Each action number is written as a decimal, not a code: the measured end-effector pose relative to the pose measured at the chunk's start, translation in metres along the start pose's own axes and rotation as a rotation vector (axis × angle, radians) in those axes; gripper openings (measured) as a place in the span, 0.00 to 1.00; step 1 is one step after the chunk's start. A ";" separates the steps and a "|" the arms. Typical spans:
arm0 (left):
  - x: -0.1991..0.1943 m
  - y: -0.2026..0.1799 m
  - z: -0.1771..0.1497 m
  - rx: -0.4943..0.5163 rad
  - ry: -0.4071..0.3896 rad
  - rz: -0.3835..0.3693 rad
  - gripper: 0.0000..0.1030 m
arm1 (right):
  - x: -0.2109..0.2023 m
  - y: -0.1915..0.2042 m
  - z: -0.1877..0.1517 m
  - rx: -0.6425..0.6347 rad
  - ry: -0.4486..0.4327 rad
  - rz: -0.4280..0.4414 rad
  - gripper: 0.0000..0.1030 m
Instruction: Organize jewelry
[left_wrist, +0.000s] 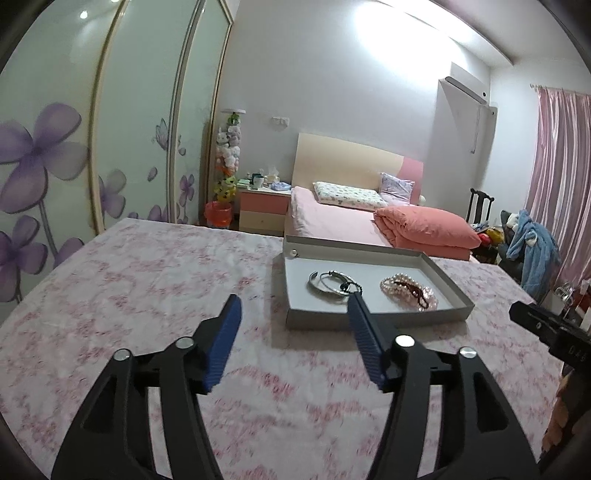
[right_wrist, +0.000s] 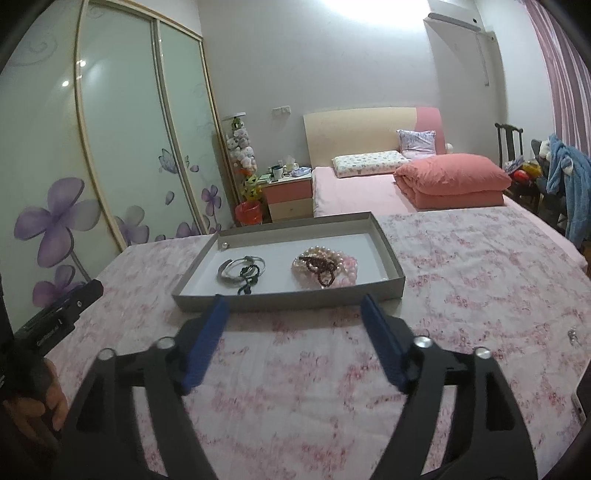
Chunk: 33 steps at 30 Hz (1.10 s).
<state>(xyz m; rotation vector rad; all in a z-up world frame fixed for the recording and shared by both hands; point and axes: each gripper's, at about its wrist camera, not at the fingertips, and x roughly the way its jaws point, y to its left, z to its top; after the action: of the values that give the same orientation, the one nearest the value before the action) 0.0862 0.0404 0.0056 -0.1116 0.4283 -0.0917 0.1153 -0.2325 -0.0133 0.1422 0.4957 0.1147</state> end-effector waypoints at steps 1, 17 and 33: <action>-0.004 -0.001 -0.003 0.006 -0.006 0.005 0.65 | -0.003 0.002 -0.002 -0.009 -0.007 -0.005 0.82; -0.030 -0.021 -0.022 0.054 -0.047 0.071 0.98 | -0.028 -0.005 -0.024 0.028 -0.075 -0.055 0.96; -0.036 -0.029 -0.024 0.067 -0.059 0.090 0.98 | -0.038 0.000 -0.026 0.001 -0.145 -0.071 0.96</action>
<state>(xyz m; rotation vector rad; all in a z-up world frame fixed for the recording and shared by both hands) 0.0414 0.0139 0.0025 -0.0292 0.3706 -0.0143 0.0690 -0.2354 -0.0185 0.1322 0.3553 0.0342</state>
